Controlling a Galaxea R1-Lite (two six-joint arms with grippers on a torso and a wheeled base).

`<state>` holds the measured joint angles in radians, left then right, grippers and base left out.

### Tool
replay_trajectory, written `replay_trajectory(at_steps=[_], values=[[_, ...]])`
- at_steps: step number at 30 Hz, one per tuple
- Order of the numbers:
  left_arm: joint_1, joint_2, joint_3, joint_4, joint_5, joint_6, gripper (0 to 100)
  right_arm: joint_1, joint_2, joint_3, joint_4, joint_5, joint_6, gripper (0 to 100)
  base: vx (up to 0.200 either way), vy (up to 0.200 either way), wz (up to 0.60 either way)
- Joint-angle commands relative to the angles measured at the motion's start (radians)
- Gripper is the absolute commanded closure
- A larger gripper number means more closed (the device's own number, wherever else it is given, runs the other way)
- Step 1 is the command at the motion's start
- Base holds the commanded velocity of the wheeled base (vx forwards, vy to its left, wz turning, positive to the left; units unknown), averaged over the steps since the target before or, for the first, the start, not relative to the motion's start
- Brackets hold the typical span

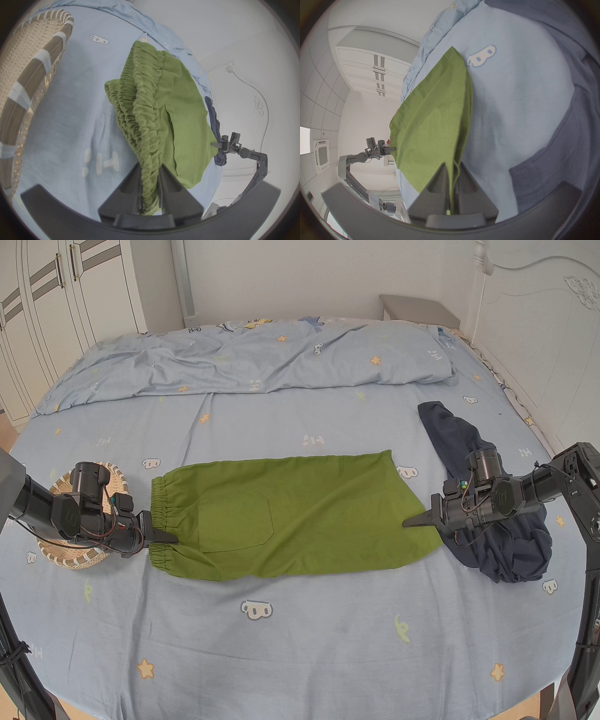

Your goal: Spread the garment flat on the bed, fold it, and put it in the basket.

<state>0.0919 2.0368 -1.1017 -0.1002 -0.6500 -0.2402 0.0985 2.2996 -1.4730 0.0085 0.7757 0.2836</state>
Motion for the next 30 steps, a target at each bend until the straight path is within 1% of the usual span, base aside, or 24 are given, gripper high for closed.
replay_trajectory(at_steps=[1,7,10,13,14,16,17,19,23,25,26,27,28,29,30], values=[[0.002,0.003,-0.001,-0.001,0.001,-0.001,100,-0.017,-0.005,-0.009,-0.004,0.004,0.002,100,0.0,0.0,0.0],[0.009,0.011,-0.01,0.004,0.003,-0.002,100,-0.023,-0.022,-0.006,0.002,0.014,0.026,100,0.0,0.0,0.0],[0.012,0.011,-0.017,0.011,0.006,-0.002,100,-0.02,-0.065,0.002,0.036,0.014,0.034,100,0.0,0.0,0.0],[0.015,0.008,-0.032,0.048,0.007,-0.002,100,-0.013,-0.101,0.002,0.088,0.014,0.034,100,0.0,0.0,0.0],[0.015,0.003,-0.047,0.086,0.006,-0.001,100,-0.01,-0.123,0.005,0.119,0.014,0.034,100,0.0,0.0,0.0],[0.015,0.003,-0.055,0.106,0.006,0.001,100,-0.01,-0.135,0.008,0.134,0.014,0.034,100,0.0,0.0,0.0],[0.025,0.0,-0.069,0.16,0.004,0.01,100,-0.006,-0.167,0.031,0.172,0.014,0.029,100,0.0,0.0,0.0],[0.034,-0.01,-0.069,0.192,0.003,0.019,100,0.003,-0.196,0.065,0.189,0.014,0.025,100,0.0,0.0,0.0],[0.038,-0.044,-0.053,0.266,0.001,0.073,100,0.007,-0.253,0.14,0.191,0.013,0.025,100,0.0,0.0,0.0],[0.04,-0.046,-0.052,0.274,0.001,0.078,100,0.007,-0.259,0.146,0.191,0.013,0.025,100,0.0,0.0,0.0],[0.058,-0.073,-0.041,0.338,0.0,0.114,100,0.007,-0.299,0.204,0.186,0.013,0.023,100,0.0,0.0,0.0],[0.06,-0.076,-0.04,0.347,0.0,0.121,100,0.007,-0.305,0.215,0.185,0.013,0.023,100,0.0,0.0,0.0],[0.075,-0.095,-0.023,0.392,-0.008,0.162,100,0.007,-0.335,0.261,0.182,0.013,0.023,100,0.0,0.0,0.0],[0.077,-0.096,-0.018,0.399,-0.008,0.17,100,0.007,-0.339,0.267,0.182,0.013,0.022,100,0.0,0.0,0.0],[0.086,-0.107,0.017,0.436,-0.008,0.239,100,0.01,-0.364,0.313,0.18,0.013,0.017,100,0.0,0.0,0.0]])
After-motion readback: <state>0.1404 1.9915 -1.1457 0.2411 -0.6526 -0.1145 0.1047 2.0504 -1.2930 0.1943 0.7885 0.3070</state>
